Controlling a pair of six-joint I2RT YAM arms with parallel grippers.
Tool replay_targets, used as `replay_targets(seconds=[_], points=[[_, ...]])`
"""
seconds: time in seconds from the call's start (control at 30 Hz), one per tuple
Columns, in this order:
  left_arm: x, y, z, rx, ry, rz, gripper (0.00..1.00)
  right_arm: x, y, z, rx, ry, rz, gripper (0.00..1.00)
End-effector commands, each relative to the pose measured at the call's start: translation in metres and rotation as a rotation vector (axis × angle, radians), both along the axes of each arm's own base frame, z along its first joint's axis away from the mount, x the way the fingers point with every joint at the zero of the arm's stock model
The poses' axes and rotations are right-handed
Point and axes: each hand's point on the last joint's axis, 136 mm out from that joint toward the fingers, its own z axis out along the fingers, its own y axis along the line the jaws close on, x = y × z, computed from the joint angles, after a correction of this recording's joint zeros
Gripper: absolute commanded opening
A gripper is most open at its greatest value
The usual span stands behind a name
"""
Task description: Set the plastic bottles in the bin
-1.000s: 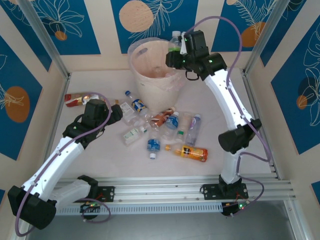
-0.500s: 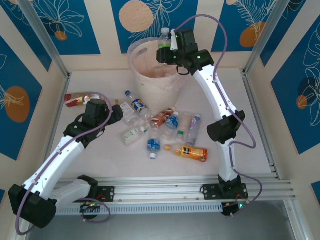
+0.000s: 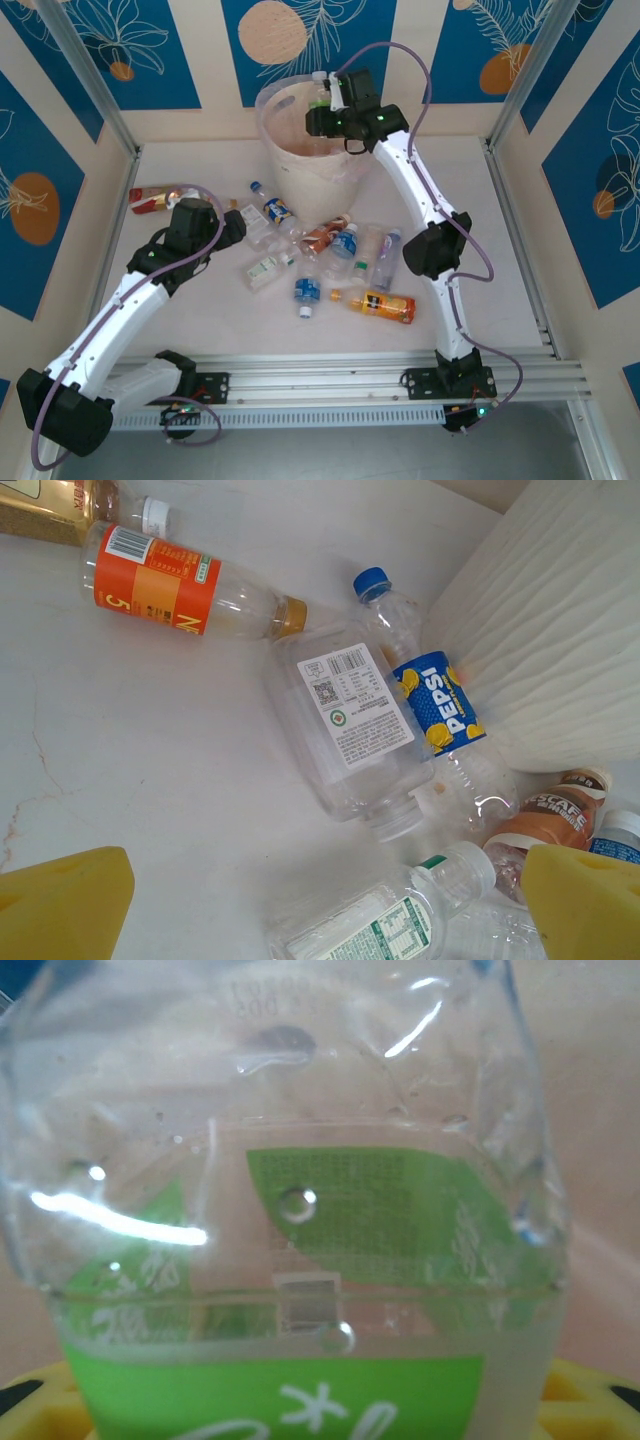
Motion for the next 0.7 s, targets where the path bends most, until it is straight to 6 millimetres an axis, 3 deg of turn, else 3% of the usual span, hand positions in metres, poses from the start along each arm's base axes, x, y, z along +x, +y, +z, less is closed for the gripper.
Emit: replay_targets(seconds=[0.0,0.67], points=[[0.001,0.002,0.014,-0.003,-0.027,-0.004,1.0,0.006,0.002,0.005,0.001,-0.034,0.027,0.56],[0.002,0.004,0.012,0.006,-0.016,0.009,1.0,0.022,0.001,-0.038,-0.085,-0.006,0.017,0.64]])
